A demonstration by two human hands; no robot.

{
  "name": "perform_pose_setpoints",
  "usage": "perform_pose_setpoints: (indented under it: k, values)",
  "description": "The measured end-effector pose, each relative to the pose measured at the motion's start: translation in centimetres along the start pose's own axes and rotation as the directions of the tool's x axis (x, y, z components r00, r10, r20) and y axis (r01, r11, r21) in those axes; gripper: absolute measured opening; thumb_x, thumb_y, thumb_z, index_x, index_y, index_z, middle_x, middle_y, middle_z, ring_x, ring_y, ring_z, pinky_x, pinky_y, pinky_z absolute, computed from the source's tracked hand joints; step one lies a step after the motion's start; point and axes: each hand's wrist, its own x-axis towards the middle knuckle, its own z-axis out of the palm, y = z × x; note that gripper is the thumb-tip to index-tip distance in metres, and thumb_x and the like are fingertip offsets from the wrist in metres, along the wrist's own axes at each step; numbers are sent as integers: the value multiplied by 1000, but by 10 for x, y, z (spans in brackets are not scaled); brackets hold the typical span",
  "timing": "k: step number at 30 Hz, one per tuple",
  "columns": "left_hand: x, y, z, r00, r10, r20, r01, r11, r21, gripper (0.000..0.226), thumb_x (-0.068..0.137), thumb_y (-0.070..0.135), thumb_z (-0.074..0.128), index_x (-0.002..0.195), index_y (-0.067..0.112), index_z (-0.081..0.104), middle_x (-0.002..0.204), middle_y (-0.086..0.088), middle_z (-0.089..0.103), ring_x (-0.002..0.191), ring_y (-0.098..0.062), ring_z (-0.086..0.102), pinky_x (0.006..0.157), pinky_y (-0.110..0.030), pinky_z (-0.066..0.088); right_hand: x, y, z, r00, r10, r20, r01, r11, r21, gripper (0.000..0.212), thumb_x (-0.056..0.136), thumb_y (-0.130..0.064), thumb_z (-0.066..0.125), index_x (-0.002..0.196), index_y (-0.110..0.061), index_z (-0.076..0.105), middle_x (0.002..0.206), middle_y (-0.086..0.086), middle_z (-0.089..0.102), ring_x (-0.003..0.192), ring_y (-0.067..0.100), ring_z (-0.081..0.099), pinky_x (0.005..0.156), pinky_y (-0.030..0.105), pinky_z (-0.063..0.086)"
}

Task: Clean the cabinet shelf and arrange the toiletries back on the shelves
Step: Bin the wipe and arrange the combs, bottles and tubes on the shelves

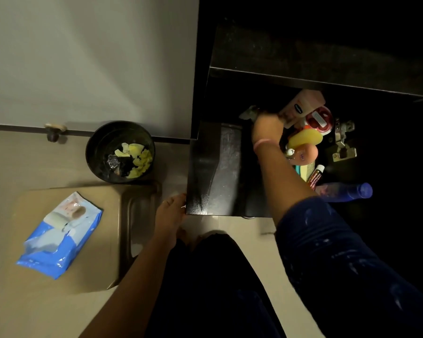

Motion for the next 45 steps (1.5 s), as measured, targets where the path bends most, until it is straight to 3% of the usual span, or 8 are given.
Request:
perform_pose_setpoints:
  k: [9,17,21,25,30,34,39,45]
  values:
    - [3,0,-2,1000,-5,24,5,1000,-9,22,88,24,60,68,17,68,77,-9,62,58,-13,56,53,-24,42,-78,-35,51,884,-461,78,468,875,-122,40,74,-14,38,94,-17,73,83,-1,67,68,18,60,48,24,45]
    - [0,-4,1,999,-54,-3,53,990,-128,15,89,23,59,96,13,68,89,-8,70,78,-19,66,70,-32,52,-205,-1,77,716,-697,34,692,716,93,35,78,-20,42,96,-17,72,92,-1,68,86,21,66,67,27,57]
    - [1,-1,2,996,-83,-12,80,985,-155,19,89,27,58,90,10,67,97,-13,69,76,-20,66,64,-30,52,-145,5,38,850,-519,-86,524,820,231,20,76,-3,57,88,-7,72,90,9,66,80,28,63,57,29,56]
    - [4,-2,3,998,-56,-37,51,991,-126,20,87,20,59,96,4,67,98,-12,68,68,-15,65,55,-23,50,-36,15,7,970,-196,-145,221,958,182,25,90,1,45,109,2,62,110,23,57,104,36,53,85,41,46]
    - [4,-4,2,997,-58,-49,52,993,-106,26,83,22,61,100,4,67,104,-13,69,82,-23,65,68,-32,50,-32,6,29,978,-210,-9,209,971,116,33,93,0,39,122,5,54,120,23,54,111,37,50,88,43,49]
    - [3,-4,4,998,-48,-34,43,991,-125,31,83,23,61,106,4,65,107,-15,68,82,-21,64,60,-25,47,-113,1,59,948,-310,-69,318,926,204,36,82,-7,38,104,-4,66,97,12,66,82,31,60,61,35,55]
    - [-1,-5,1,997,-76,-24,74,994,-80,22,78,32,63,88,15,72,105,-15,70,95,-29,67,75,-39,53,-207,13,79,796,-605,-11,594,777,210,29,74,-8,51,94,-11,73,94,2,71,84,18,64,66,25,56]
    - [-1,-6,0,1000,-11,5,11,997,-73,22,89,22,58,103,9,67,102,-11,70,81,-14,66,61,-19,52,-121,23,41,920,-341,-194,375,910,180,19,71,8,69,89,1,71,88,14,68,78,28,65,65,30,57]
